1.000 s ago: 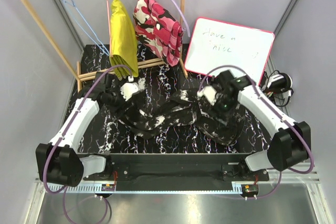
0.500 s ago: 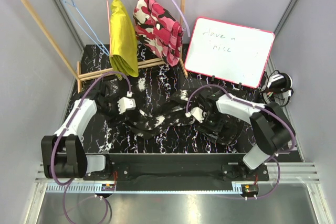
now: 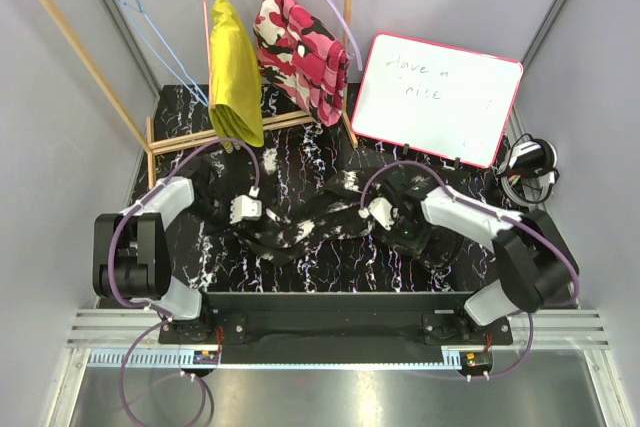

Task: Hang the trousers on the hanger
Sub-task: Fold the trousers

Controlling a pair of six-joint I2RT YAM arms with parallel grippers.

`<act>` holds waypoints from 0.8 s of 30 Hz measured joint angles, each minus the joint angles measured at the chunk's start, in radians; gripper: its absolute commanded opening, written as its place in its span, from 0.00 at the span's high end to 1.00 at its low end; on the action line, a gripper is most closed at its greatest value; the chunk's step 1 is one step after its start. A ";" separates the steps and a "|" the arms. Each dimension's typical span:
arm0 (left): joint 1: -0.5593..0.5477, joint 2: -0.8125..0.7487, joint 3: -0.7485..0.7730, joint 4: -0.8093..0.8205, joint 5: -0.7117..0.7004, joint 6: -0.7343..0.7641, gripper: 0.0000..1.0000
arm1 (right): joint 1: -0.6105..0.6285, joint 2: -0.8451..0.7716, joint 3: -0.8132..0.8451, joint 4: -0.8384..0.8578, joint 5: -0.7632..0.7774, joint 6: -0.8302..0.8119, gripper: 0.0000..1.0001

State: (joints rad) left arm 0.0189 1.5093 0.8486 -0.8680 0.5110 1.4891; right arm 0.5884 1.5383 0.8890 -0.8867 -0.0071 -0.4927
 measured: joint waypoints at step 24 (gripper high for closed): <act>0.377 -0.156 0.292 -0.417 -0.092 0.180 1.00 | -0.313 -0.643 -0.098 -0.105 0.175 -0.357 1.00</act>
State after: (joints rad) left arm 0.3962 1.3533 1.1408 -1.2850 0.4191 1.6695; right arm 0.2756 0.8955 0.7906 -0.9916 0.1677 -0.8501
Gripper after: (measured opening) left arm 0.020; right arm 0.033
